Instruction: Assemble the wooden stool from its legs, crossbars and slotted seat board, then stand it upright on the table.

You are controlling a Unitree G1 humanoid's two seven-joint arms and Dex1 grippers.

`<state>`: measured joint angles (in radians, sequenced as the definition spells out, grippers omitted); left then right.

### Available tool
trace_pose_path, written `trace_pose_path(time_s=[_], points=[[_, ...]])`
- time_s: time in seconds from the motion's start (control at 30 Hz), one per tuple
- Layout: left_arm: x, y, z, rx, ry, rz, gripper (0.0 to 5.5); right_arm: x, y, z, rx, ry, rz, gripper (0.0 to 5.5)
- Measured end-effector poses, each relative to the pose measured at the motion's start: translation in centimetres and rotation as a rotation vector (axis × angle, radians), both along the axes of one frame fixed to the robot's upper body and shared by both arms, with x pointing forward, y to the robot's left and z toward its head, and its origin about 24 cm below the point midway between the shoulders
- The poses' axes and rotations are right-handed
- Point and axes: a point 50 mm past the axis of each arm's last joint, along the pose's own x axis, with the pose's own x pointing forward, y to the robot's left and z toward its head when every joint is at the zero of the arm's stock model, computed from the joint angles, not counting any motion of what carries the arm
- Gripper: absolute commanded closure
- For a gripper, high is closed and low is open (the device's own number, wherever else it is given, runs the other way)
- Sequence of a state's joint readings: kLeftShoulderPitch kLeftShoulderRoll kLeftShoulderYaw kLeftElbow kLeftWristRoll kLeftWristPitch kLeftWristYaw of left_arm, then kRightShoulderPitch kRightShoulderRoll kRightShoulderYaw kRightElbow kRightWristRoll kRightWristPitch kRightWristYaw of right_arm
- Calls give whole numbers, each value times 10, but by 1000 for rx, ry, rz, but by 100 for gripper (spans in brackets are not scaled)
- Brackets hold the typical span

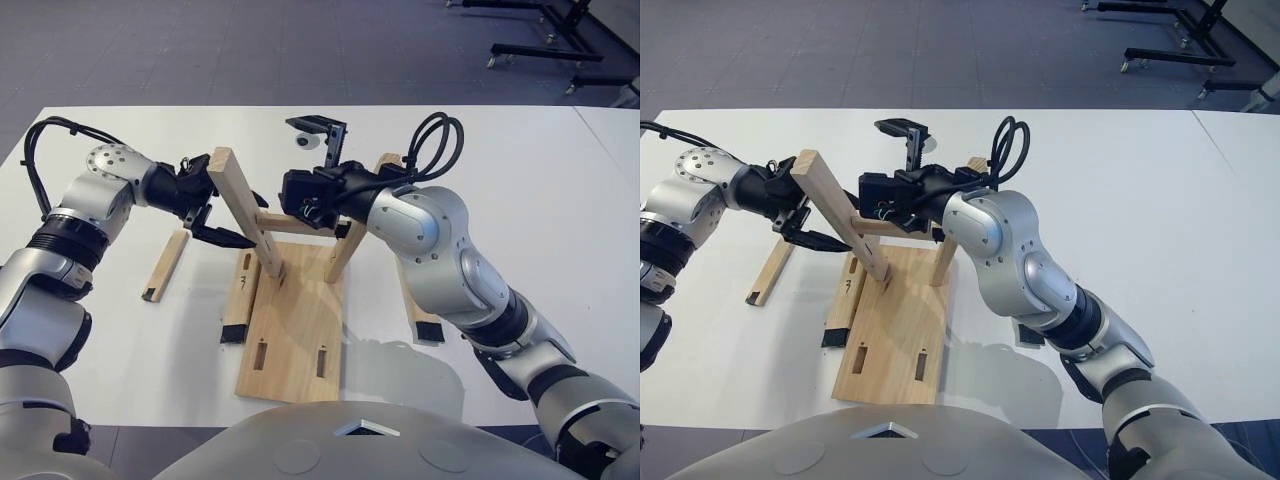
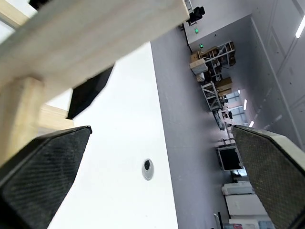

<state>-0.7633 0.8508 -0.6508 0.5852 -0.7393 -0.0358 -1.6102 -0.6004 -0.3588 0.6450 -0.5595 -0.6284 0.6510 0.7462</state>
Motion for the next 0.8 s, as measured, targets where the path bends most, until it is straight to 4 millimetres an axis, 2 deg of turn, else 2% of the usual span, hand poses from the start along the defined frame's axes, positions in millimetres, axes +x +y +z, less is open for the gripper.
trace_pose_path(time_s=[0.3, 0.8], points=[[-5, 2, -5, -20, 20, 11, 141, -14, 10, -12, -139, -24, 82, 10], [-3, 5, -5, -16, 13, 35, 141, -14, 13, -18, -189, -68, 110, 10]])
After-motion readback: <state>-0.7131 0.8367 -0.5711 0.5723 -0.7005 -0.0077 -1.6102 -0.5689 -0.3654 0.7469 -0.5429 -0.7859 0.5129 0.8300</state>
